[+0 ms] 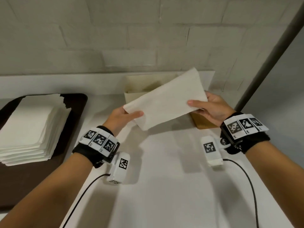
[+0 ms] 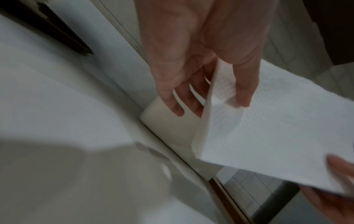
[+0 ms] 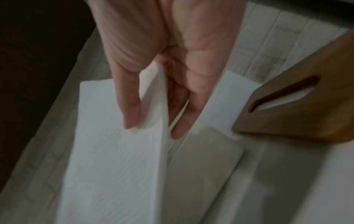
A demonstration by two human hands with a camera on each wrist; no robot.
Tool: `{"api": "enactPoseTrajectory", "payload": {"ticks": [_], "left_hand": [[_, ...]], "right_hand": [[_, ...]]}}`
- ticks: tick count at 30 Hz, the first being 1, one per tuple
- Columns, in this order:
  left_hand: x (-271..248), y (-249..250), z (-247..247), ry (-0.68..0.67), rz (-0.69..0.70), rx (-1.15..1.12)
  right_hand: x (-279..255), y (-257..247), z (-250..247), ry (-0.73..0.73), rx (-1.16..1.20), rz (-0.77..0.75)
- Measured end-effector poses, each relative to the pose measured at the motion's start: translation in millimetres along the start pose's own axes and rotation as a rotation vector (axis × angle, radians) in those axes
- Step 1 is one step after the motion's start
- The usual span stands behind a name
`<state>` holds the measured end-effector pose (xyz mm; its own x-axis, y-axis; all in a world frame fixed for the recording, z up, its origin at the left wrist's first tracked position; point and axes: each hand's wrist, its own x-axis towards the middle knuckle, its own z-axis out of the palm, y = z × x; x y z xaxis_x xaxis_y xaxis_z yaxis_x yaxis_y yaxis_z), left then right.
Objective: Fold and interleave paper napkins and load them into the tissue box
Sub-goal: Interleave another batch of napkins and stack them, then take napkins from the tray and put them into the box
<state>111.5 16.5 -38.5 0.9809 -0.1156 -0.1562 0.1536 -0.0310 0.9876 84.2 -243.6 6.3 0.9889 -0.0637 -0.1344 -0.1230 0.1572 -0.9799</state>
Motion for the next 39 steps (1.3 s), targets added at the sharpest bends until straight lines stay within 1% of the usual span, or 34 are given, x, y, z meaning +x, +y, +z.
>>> {"api": "enactPoseTrajectory", "payload": {"ticks": [2, 4, 5, 8, 10, 13, 16, 17, 19, 21, 23, 24, 25, 28, 30, 32, 35, 37, 39], "left_hand": [[0, -2, -9, 0.013, 0.027, -0.063], [-3, -6, -15, 0.015, 0.053, -0.088], [-3, -9, -17, 0.008, 0.054, -0.072], [-3, -20, -19, -0.062, 0.028, 0.082], [-2, -25, -20, -0.087, 0.025, 0.138], [0, -28, -18, -0.101, 0.032, 0.202], [4, -23, -15, -0.111, 0.033, 0.257], [6, -18, -14, -0.090, 0.048, 0.277], [14, 3, -13, 0.000, 0.106, 0.331], [26, 32, -14, 0.100, 0.154, 0.279], [43, 59, -14, 0.131, 0.178, 0.153], [51, 70, -14, 0.140, 0.183, 0.136], [61, 77, -14, 0.152, 0.181, 0.165], [93, 87, -13, 0.155, 0.138, 0.338], [111, 87, -11, 0.155, 0.111, 0.558], [125, 83, -8, 0.156, 0.095, 0.819], [138, 75, 3, 0.103, 0.069, 1.134], [148, 64, 10, 0.070, 0.033, 1.250], [157, 53, 13, 0.056, -0.005, 1.290]], "right_hand": [[-3, 9, -5, -0.032, -0.185, 0.035], [-6, 20, -4, -0.045, -0.385, 0.022], [-6, 26, -2, -0.050, -0.456, 0.017], [-6, 42, 5, -0.075, -0.588, 0.057], [-4, 50, 7, -0.090, -0.598, 0.098], [1, 58, 8, -0.097, -0.532, 0.151], [7, 54, 13, -0.124, -0.640, 0.080], [10, 49, 14, -0.102, -0.647, 0.066], [17, 28, 18, -0.047, -0.593, 0.034], [29, 4, 20, 0.006, -0.537, -0.019], [46, -19, 25, 0.043, -0.487, -0.073], [55, -30, 29, 0.061, -0.455, -0.097], [65, -37, 33, 0.091, -0.476, -0.101], [102, -47, 40, 0.159, -0.660, -0.098], [123, -45, 44, 0.163, -0.880, -0.064], [138, -37, 47, 0.125, -1.084, -0.023], [161, -19, 45, 0.025, -1.346, 0.049], [171, -10, 44, -0.048, -1.502, 0.086], [165, -9, 48, -0.125, -1.684, 0.086]]}}
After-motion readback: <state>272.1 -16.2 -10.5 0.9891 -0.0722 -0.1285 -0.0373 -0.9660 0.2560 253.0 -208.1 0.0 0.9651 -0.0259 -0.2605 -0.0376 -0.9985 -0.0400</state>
